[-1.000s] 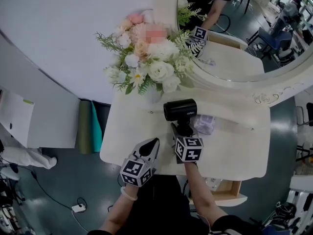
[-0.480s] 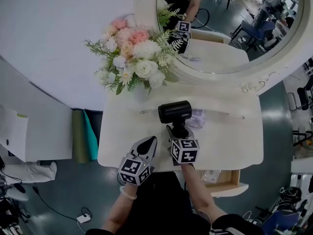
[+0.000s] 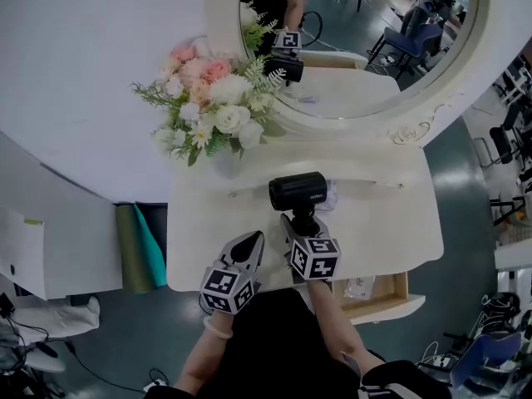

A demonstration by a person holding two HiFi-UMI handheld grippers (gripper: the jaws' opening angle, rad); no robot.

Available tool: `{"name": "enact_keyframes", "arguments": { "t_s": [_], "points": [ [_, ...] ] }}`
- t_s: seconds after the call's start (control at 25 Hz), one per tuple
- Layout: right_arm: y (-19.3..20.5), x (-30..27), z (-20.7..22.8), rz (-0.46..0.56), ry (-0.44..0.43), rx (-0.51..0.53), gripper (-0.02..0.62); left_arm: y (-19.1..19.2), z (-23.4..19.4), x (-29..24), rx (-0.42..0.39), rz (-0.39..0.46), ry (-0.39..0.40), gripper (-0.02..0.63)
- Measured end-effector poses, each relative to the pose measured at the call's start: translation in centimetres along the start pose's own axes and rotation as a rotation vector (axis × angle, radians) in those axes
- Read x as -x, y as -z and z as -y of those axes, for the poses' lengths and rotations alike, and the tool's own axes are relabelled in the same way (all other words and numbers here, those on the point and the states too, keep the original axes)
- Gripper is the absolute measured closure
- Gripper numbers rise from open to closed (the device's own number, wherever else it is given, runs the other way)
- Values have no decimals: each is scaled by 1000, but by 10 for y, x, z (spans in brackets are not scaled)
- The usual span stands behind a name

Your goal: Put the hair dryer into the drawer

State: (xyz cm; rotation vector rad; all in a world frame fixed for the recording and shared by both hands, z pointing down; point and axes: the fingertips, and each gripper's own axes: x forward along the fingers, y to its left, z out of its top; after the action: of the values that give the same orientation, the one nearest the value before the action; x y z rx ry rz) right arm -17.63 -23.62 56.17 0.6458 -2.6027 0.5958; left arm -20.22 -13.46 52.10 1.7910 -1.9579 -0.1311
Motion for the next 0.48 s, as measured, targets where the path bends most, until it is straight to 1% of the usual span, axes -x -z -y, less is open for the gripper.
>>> {"name": "enact_keyframes", "arguments": {
  "t_s": [0.24,0.48],
  "points": [
    [0,17,8,21,47,-34,359,-2,14,-6,-25,-14,65,581],
    [2,36,26,43,112,-56,359,1,35,-18,-53,-39,146,582]
  ]
}}
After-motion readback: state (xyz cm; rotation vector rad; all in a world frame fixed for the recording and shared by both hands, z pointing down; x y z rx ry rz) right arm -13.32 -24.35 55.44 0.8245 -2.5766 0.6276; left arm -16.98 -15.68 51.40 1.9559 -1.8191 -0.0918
